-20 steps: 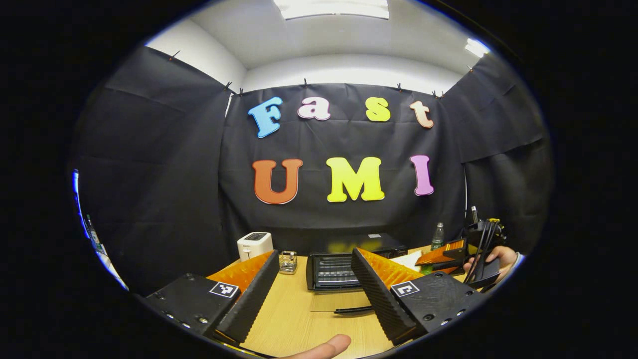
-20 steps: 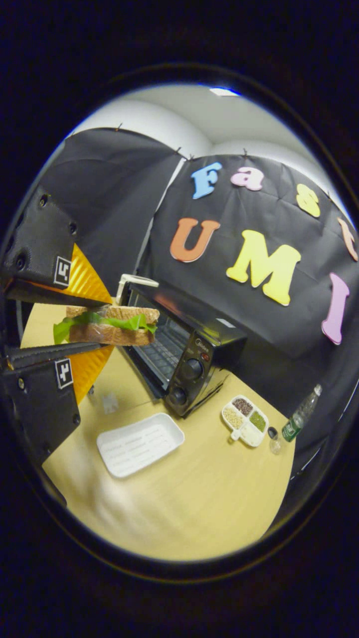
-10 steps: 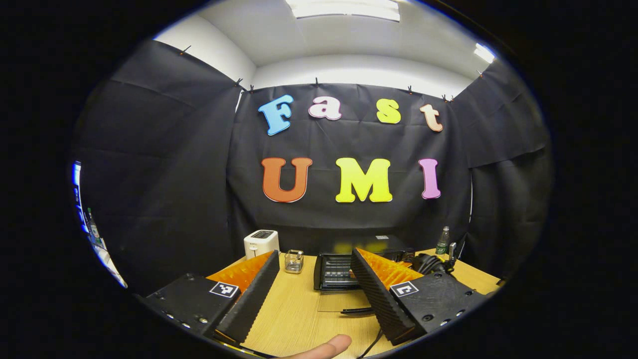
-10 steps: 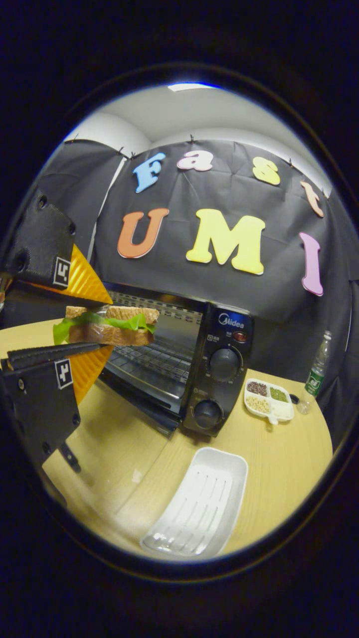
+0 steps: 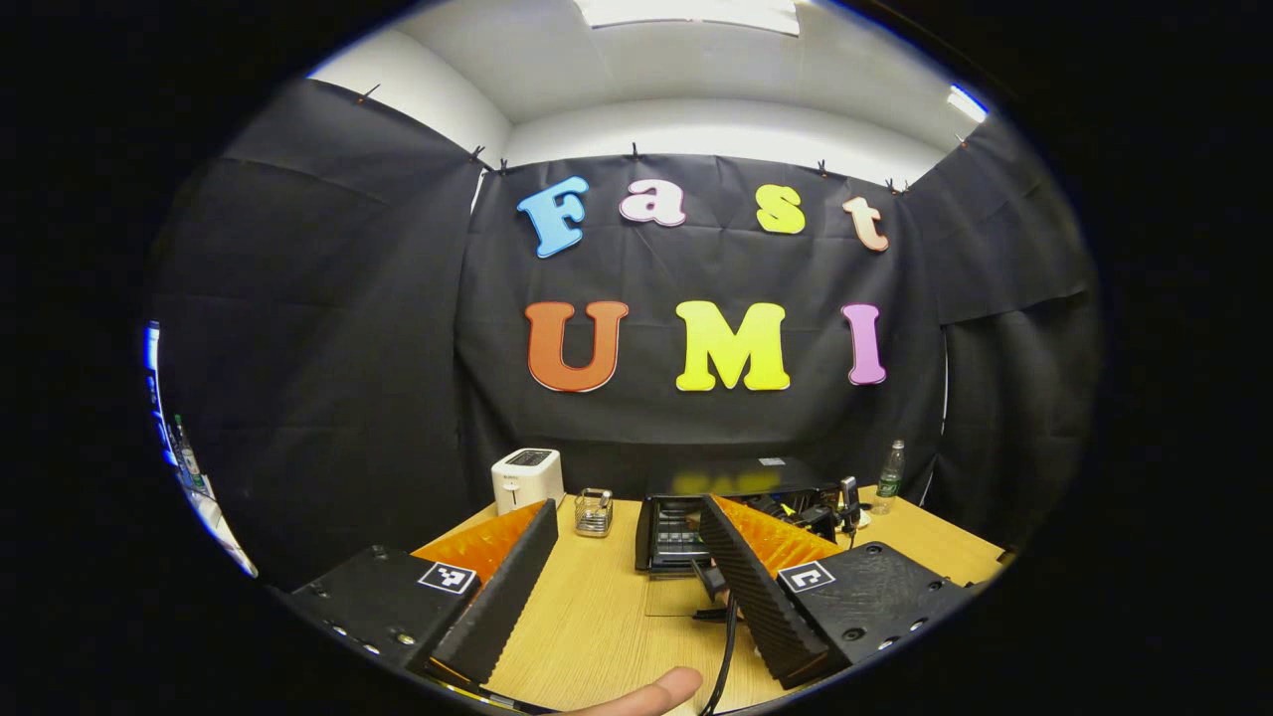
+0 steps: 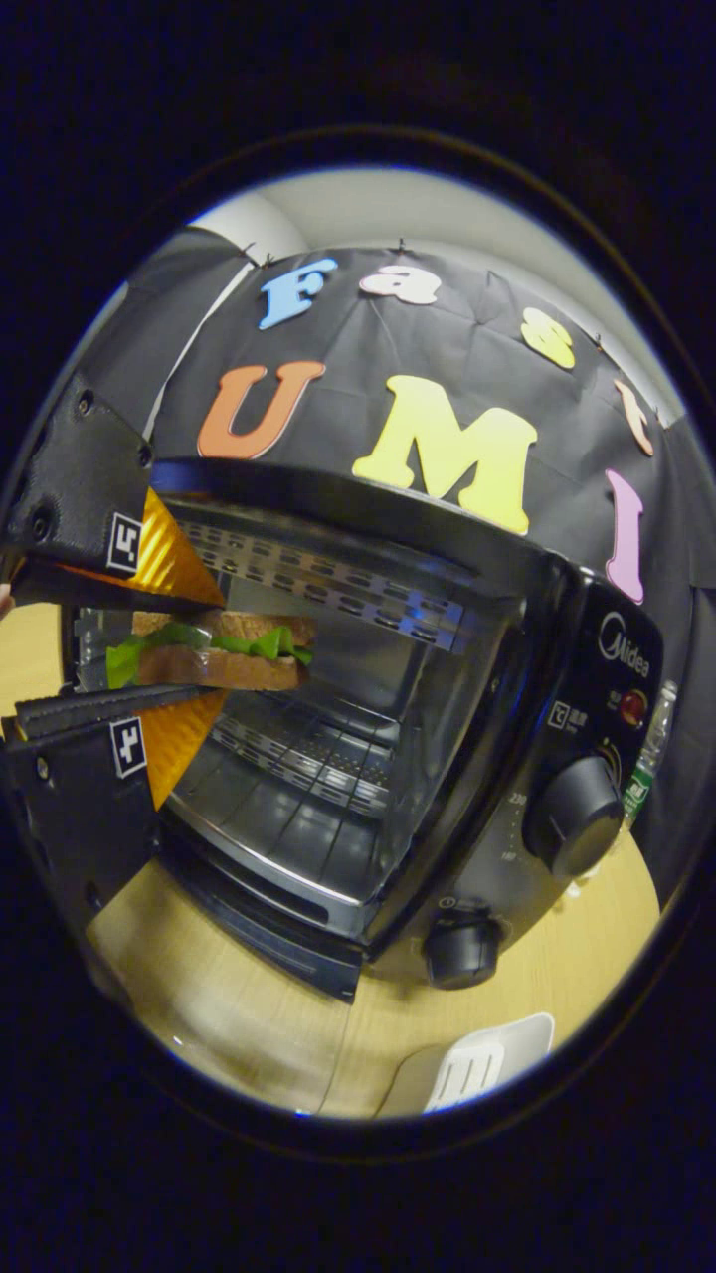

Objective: Open the electric oven with the left hand, put the food in, and close the electric oven.

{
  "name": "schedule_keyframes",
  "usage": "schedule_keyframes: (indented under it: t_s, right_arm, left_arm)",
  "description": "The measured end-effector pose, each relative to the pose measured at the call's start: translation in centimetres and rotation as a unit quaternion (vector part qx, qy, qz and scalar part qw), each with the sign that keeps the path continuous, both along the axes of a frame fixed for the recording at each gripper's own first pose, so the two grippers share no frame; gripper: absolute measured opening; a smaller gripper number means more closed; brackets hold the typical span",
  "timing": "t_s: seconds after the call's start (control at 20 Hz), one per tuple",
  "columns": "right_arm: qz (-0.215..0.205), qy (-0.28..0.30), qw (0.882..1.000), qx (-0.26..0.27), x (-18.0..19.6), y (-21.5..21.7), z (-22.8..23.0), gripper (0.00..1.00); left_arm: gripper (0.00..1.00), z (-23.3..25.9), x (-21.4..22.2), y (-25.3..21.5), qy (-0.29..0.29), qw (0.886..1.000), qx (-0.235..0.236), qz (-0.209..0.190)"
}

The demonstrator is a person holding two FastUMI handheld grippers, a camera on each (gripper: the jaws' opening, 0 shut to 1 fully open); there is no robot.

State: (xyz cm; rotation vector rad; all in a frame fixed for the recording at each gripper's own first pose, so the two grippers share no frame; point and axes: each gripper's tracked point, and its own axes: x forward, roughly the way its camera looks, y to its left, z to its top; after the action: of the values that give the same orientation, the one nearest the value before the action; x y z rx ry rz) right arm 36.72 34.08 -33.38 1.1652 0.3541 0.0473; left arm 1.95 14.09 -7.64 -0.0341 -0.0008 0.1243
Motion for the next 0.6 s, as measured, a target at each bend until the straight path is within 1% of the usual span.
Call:
schedule_keyframes:
  t_s: [0.05,0.1,0.15,0.2,0.25,0.3,0.35,0.45,0.5,0.55,0.6]
  right_arm:
    - [-0.001,-0.001,1.0,-0.009,0.4,0.0,-0.1,0.39]
    - [0.0,0.0,1.0,-0.019,0.8,0.0,-0.3,0.34]
    - [0.0,0.0,1.0,-0.028,1.1,0.0,-0.5,0.34]
    - [-0.001,0.001,0.999,-0.036,1.2,-0.1,-0.7,0.39]
    - [-0.001,0.003,0.999,-0.046,1.3,-0.1,-1.0,0.39]
    - [0.0,0.005,0.999,-0.054,1.2,-0.3,-1.4,0.36]
    - [-0.003,0.006,0.998,-0.056,1.2,-0.4,-1.7,0.36]
    - [-0.004,0.003,0.998,-0.063,1.2,-0.4,-1.7,0.36]
    - [-0.005,0.004,0.997,-0.08,1.0,-0.4,-1.8,0.36]
    - [-0.004,0.005,0.995,-0.102,1.0,-0.5,-1.8,0.39]
    - [-0.008,-0.001,0.992,-0.126,0.7,-0.5,-1.4,0.56]
  left_arm:
    - [0.94,-0.2,0.2,0.2,0.002,1.0,-0.002,0.001]
    - [0.94,-0.5,0.4,0.3,0.007,1.0,-0.004,0.001]
    - [0.94,-1.0,0.6,0.4,0.01,1.0,-0.005,0.002]
    - [0.95,-1.3,0.7,0.6,0.012,1.0,-0.005,0.004]
    - [0.95,-1.4,0.7,0.7,0.012,1.0,-0.005,0.007]
    - [0.95,-1.2,0.7,0.8,0.008,1.0,-0.004,0.009]
    - [0.94,-1.1,0.8,0.8,0.005,1.0,-0.003,0.009]
    - [0.95,-1.2,0.6,0.3,0.003,1.0,-0.006,0.001]
    - [0.95,-1.2,0.5,0.0,0.002,1.0,-0.007,-0.003]
    - [0.95,-1.2,0.4,-0.1,0.002,1.0,-0.006,-0.006]
    - [0.95,-1.2,0.3,-0.1,0.001,1.0,-0.004,-0.006]
